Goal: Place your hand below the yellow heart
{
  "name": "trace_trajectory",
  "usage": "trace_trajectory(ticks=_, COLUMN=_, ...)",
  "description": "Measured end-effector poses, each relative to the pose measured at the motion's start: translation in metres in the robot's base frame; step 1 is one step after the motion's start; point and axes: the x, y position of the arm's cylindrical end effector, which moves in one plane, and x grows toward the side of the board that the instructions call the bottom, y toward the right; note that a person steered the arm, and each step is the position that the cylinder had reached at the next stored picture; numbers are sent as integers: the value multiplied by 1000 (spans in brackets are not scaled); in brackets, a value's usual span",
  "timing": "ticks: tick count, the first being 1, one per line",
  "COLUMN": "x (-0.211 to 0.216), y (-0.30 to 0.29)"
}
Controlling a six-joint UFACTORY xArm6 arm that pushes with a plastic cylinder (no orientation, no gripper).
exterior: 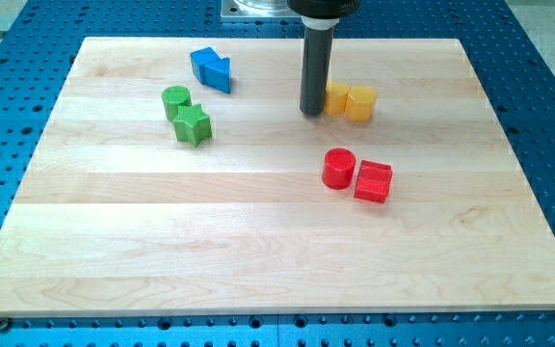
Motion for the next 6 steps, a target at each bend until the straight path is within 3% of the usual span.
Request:
trace_trajectory(ticks=4, x=10, y=-17)
trace_trajectory(ticks=6, x=31, y=32)
